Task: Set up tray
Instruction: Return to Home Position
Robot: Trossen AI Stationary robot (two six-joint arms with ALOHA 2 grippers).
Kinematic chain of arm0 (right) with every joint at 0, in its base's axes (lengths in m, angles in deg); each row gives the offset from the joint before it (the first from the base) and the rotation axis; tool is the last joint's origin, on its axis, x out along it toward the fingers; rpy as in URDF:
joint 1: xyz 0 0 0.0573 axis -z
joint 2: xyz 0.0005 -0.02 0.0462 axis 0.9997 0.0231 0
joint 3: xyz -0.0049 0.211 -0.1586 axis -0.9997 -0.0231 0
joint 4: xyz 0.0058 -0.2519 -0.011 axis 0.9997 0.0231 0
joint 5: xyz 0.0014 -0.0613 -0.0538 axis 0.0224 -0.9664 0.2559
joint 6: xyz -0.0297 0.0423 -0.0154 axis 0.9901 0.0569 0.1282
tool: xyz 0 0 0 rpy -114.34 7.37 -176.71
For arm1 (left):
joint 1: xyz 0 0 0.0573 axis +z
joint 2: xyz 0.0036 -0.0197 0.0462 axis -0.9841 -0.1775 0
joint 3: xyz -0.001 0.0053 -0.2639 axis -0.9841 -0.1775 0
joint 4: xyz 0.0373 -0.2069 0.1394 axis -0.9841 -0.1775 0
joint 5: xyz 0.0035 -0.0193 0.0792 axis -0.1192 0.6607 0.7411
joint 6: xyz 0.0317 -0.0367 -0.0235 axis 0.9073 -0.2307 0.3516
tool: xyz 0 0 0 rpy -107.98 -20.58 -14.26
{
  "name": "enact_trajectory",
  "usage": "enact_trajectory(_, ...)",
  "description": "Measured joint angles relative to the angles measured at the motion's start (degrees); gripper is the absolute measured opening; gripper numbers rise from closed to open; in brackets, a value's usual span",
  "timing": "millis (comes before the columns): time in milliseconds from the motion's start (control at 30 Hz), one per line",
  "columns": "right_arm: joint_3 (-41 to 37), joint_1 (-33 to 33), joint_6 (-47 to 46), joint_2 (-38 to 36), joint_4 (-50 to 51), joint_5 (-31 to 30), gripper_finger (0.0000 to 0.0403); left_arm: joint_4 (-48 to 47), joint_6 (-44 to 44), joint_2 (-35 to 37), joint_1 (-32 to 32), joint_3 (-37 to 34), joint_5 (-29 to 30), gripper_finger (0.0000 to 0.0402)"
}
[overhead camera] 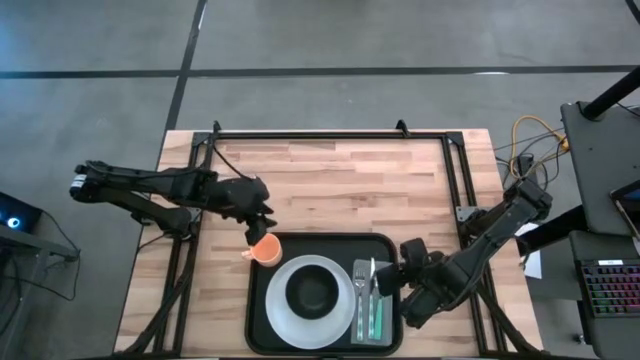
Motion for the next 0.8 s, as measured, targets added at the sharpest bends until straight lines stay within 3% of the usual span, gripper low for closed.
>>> enact_trajectory(100,0.0,-0.1,-1.8,-0.8,0.5,1.0,0.017,2.1,-1.5,1.0,0.1,0.0,0.0,0.0171)
enact_trajectory(233,0.2,-1.1,8.3,-3.0,-8.3,-8.7,0.0169,2.4,-6.0,2.0,0.2,0.0,-0.3,0.0171)
enact_trajectory(300,-1.0,-0.4,15.4,-6.1,-15.2,-10.3,0.017,5.1,-4.8,2.6,0.2,0.0,-4.0,0.0171)
enact_trajectory(433,-9.1,2.7,27.4,-13.2,-31.1,-10.6,0.0171,19.3,0.7,2.9,1.9,-2.1,-16.7,0.0171)
enact_trajectory(600,-29.2,9.2,42.1,-22.8,-64.6,-1.7,0.0167,36.3,0.8,2.0,7.6,-8.7,-29.1,0.0171)
enact_trajectory(700,-41.6,14.4,52.0,-27.3,-85.1,7.4,0.0166,40.2,0.4,3.2,9.1,-12.8,-30.0,0.0171)
enact_trajectory(800,-50.6,19.7,58.3,-35.2,-94.6,11.9,0.0168,40.6,0.4,6.4,11.0,-14.8,-30.1,0.0171)
